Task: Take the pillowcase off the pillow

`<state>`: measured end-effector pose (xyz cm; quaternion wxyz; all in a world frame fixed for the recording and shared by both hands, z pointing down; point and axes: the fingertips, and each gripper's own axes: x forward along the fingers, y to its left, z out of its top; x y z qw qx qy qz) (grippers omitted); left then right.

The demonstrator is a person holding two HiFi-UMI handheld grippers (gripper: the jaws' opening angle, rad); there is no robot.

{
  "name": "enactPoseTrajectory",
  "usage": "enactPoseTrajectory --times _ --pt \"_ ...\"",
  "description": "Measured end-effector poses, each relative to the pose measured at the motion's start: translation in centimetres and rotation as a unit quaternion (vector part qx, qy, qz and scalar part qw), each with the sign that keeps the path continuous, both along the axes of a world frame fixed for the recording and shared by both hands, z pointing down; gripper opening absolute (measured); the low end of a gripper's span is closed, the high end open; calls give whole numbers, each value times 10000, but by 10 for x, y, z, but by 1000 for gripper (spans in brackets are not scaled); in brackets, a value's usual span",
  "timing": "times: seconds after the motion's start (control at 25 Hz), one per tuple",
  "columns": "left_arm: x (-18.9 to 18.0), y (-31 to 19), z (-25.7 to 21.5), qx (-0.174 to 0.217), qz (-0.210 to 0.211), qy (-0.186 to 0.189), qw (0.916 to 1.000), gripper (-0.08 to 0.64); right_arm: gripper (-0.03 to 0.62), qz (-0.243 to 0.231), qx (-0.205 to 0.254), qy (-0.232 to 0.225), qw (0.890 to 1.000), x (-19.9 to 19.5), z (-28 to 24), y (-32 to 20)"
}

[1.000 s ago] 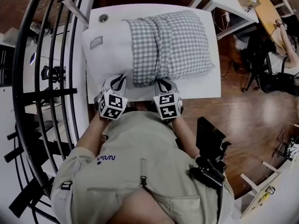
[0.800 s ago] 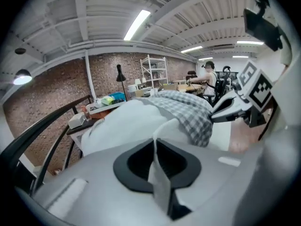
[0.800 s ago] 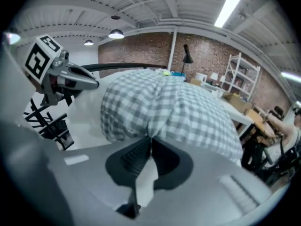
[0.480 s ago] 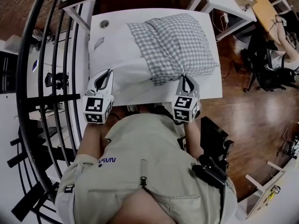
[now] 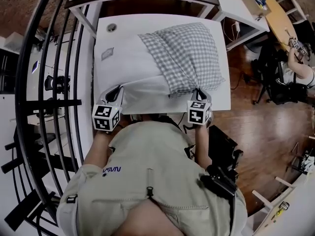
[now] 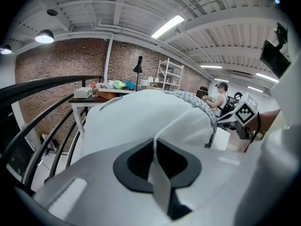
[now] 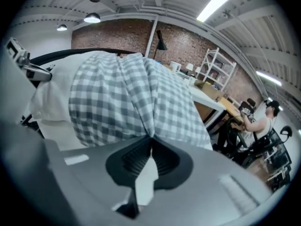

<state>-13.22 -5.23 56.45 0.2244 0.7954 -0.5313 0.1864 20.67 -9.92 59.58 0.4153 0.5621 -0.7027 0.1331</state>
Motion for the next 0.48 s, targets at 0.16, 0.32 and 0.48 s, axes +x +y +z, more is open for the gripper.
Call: enactPoseTrajectory --times 0.16,0.32,0.48 --pt "14 5 -8 44 347 28 9994 63 54 -205 -309 -165 9992 -6 -8 6" --pt "17 14 -45 338 327 58 9989 103 117 -530 -417 -654 9956 -14 -30 21" --pt "8 -5 -88 936 -80 154 9955 106 117 -861 11 -1134 9898 -28 -72 17"
